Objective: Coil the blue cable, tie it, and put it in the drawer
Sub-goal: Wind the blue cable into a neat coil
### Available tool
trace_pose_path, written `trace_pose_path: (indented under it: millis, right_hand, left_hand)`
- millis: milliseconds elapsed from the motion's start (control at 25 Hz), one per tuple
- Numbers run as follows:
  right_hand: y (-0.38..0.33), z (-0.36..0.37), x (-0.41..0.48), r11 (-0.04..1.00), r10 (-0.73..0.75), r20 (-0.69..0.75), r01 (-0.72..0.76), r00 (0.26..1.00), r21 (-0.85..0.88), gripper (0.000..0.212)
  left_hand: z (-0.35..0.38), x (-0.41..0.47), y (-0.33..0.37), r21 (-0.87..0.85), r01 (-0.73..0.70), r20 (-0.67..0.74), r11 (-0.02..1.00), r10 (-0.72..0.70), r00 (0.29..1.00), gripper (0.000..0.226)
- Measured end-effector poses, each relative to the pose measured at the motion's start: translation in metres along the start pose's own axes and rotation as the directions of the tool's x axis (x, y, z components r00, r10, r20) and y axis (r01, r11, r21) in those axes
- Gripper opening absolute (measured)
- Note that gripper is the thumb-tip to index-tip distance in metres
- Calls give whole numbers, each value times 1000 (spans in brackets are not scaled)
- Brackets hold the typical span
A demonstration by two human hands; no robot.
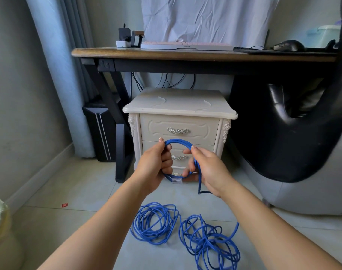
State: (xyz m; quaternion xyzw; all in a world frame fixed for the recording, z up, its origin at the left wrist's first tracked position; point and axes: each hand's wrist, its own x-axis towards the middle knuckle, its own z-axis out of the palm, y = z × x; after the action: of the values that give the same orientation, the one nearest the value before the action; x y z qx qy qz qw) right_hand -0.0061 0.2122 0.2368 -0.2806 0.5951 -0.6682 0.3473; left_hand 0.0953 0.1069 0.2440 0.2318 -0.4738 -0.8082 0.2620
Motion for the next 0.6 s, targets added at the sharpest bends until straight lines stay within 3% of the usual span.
trace_pose_path:
  millis: [80,160,280,360,480,600]
  right_hand:
    - [0,4,1,977,-87,-114,62,990,-202,35]
    - [-4,3,2,953,-120,-142,74,983,-294,37]
    - [-15,-1,-3,984,-71,-83,57,994,-166,35]
    - [-20,-8,-6,984,-75,-62,63,995,-169,34]
    - [-27,-21,-7,906,-161,-64,122,985,-405,32]
    - [-33,-25,1,783,-247,-3,197,969,-590,30]
  left_hand:
    - [8,-3,-3,43,-12,11,999,12,1000,41]
    - [13,-7,-3,56,-25,8,998,25,1000,44]
    - [15,-12,3,-43,30,45,999,-28,999,45]
    - [16,-16,12,-67,111,121,992,-102,987,40]
    - [25,-15,27,104,169,169,980,-185,968,37]
    - [31,-1,33,418,107,111,902,-168,980,44]
